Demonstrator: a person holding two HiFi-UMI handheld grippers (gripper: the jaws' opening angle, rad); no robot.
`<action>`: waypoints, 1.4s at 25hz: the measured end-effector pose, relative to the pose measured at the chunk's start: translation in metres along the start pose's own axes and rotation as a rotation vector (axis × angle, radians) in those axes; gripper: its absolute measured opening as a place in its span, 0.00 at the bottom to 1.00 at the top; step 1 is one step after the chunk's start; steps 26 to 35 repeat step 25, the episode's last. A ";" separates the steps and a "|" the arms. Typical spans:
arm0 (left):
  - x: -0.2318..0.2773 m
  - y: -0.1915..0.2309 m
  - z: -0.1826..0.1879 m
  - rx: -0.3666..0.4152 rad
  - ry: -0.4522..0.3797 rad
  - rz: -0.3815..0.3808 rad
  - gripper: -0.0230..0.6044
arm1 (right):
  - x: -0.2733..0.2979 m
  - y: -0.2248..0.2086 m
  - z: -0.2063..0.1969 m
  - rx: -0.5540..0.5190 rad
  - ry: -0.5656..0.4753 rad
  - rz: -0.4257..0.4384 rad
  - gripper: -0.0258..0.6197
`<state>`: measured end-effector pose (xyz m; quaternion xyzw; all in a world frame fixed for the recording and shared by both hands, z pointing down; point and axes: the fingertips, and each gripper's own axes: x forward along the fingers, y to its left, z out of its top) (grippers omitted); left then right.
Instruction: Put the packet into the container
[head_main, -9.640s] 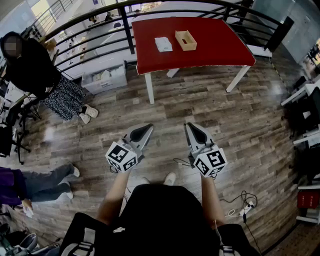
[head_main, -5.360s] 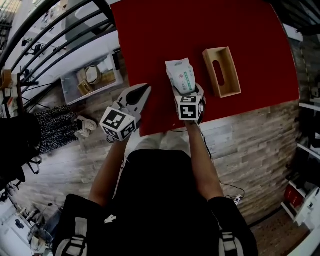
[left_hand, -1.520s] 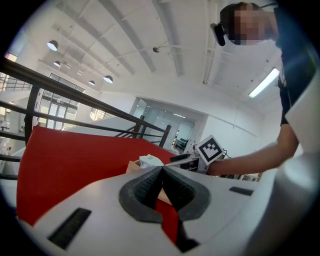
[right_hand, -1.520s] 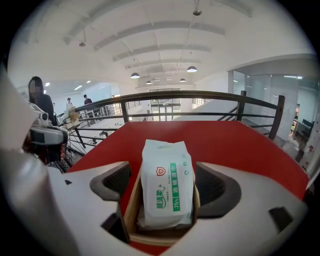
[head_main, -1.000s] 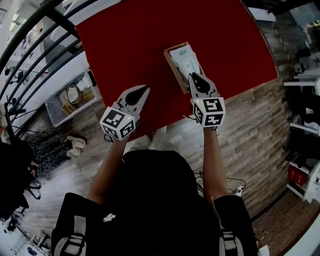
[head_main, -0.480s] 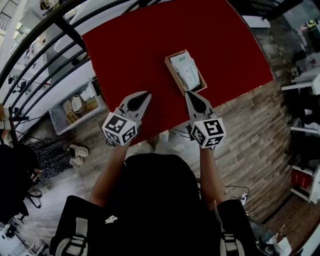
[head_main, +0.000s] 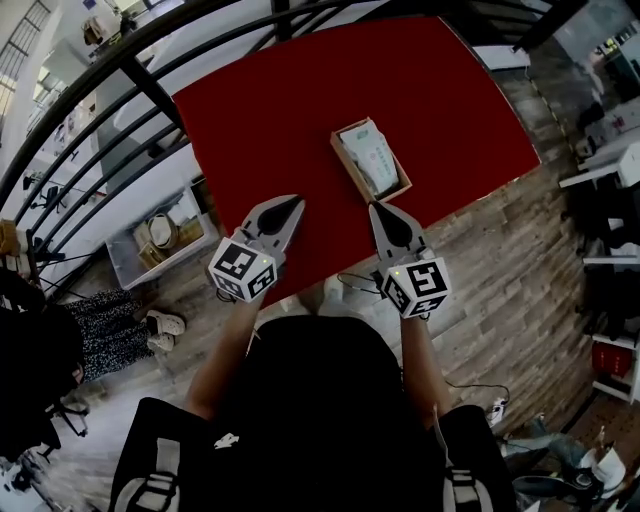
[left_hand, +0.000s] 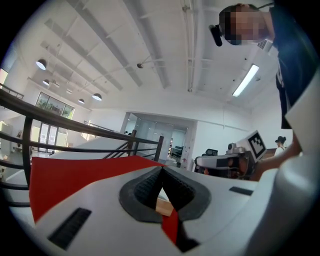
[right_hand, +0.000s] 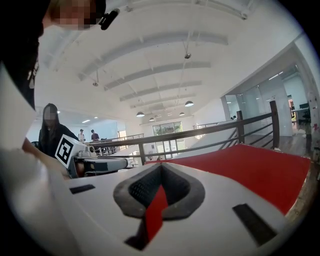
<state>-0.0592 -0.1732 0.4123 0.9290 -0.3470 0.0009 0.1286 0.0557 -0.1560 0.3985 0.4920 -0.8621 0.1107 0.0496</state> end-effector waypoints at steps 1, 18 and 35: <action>0.000 -0.002 0.002 0.003 -0.003 -0.005 0.05 | -0.001 0.001 0.001 0.004 -0.004 0.000 0.07; 0.004 -0.015 0.008 0.026 -0.007 -0.039 0.05 | -0.001 0.002 0.003 -0.009 -0.008 0.012 0.07; 0.004 -0.018 0.007 0.022 0.001 -0.044 0.05 | -0.004 -0.001 0.000 -0.004 0.003 0.005 0.07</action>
